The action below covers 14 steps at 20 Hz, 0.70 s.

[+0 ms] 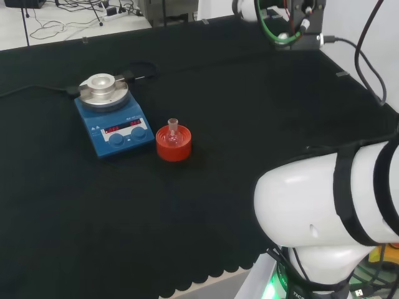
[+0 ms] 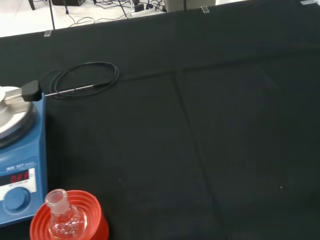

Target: Pick up the round-bottom flask.

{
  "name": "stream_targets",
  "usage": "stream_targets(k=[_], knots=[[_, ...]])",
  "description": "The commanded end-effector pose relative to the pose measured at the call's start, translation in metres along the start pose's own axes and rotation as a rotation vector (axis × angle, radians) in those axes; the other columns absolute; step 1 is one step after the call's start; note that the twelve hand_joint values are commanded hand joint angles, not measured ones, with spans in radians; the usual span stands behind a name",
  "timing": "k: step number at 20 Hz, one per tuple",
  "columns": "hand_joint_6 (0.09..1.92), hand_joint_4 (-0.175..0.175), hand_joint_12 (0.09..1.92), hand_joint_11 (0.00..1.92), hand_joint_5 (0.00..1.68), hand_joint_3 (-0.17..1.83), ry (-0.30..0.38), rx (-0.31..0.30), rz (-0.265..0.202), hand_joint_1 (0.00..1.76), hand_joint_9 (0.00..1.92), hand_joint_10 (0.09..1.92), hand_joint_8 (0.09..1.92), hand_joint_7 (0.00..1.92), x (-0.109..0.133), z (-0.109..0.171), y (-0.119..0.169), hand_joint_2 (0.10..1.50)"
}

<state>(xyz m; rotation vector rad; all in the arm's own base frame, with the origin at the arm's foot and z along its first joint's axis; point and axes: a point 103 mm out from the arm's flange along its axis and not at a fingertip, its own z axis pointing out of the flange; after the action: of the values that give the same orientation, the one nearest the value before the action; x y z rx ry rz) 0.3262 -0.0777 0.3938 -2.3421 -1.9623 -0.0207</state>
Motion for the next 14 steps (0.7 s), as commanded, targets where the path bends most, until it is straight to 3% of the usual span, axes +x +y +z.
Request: stream_targets(k=[1,12,14], knots=[[0.24,-0.029,1.37,0.12,0.46,0.22,0.047,0.038,-0.012,0.34,0.26,0.66,0.55,0.1,-0.001,0.067,0.02,1.21],[0.2,-0.031,1.37,0.15,0.45,0.18,0.093,0.1,-0.053,0.57,0.31,0.66,0.57,0.14,0.043,0.142,0.054,1.04],[0.2,-0.03,1.37,0.16,0.46,0.17,0.078,0.14,-0.066,0.63,0.32,0.66,0.57,0.15,0.055,0.156,0.059,1.0]])
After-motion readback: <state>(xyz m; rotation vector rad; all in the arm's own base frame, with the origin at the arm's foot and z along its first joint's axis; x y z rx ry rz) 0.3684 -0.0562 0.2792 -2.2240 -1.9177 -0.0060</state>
